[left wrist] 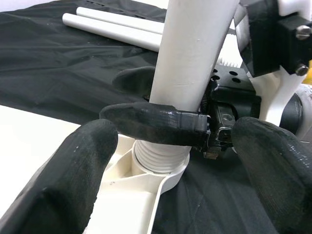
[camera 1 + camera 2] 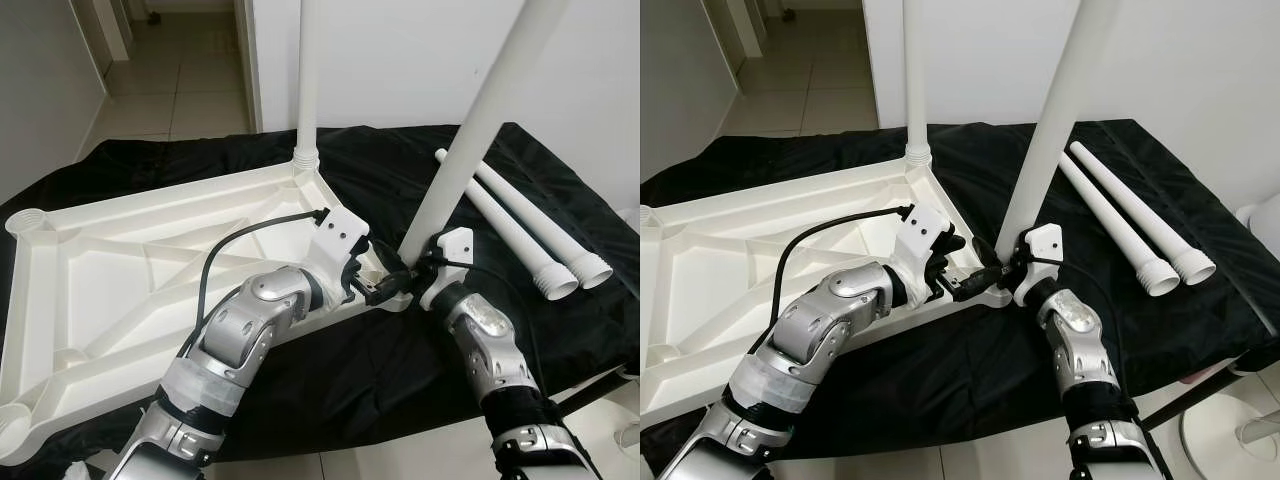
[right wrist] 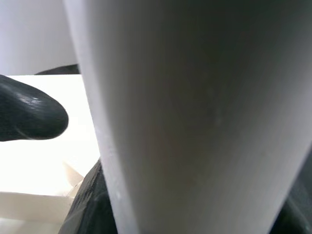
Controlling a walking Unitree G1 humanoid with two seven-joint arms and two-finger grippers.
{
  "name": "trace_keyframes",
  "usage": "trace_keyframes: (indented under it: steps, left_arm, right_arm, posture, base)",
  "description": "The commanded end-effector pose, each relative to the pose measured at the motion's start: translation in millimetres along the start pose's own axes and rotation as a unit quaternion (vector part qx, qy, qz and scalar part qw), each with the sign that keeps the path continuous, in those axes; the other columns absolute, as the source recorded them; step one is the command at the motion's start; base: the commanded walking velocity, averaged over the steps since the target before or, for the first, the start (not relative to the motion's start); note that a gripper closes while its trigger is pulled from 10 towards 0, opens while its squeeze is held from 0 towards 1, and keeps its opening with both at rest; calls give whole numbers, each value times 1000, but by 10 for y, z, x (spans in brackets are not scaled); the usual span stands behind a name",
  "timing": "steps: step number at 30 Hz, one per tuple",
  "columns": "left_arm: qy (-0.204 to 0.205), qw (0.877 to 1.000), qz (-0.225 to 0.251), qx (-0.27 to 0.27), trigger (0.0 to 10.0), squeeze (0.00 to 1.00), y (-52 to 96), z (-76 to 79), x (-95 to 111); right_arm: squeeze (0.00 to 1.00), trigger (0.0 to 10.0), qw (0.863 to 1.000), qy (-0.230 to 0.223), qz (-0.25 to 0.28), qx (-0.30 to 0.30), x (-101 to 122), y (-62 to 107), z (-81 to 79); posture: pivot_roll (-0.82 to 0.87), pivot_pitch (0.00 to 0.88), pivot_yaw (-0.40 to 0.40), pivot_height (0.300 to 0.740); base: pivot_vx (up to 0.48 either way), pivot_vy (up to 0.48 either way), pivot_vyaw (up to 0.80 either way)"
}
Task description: Building children table
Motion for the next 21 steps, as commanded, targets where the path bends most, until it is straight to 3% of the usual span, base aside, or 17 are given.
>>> trace_keyframes:
  steps: [1, 14, 19, 21]
  left_arm:
    - [-7, 1000, 5, 0, 10000, 0, 9, -5, 64]
    - [-7, 1000, 6, 3, 10000, 0, 6, -7, 67]
    - [-6, 1000, 7, 4, 10000, 0, 7, -9, 71]
    - [-6, 1000, 7, 4, 10000, 0, 12, -9, 65]
  right_arm:
    - [0, 10000, 996, -54, -74, -16, -407, 91, 4]
    - [0, 10000, 990, -50, -128, -21, -483, 61, 57]
    - [0, 10000, 991, -38, -123, -34, -465, 47, 81]
    - [0, 10000, 992, -41, -99, -68, -394, 5, 89]
  posture:
    - [-50, 33, 9, 740]
    - [-45, 33, -2, 740]
    - [-43, 31, -4, 740]
    - [-43, 31, -7, 740]
  base:
    - [0, 0, 0]
    - [0, 0, 0]
    - [0, 0, 0]
    - [0, 0, 0]
Point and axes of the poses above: a point about 5 cm out from each wrist's last joint towards the gripper, its own y axis pointing back from the gripper into the wrist, its own x axis along the axis of the wrist's last joint, z = x × y, the point moved 6 cm from there along -y, pointing out of the wrist towards the gripper, and after that the axes turned 2 degrees about -y, right-handed, at the moved point
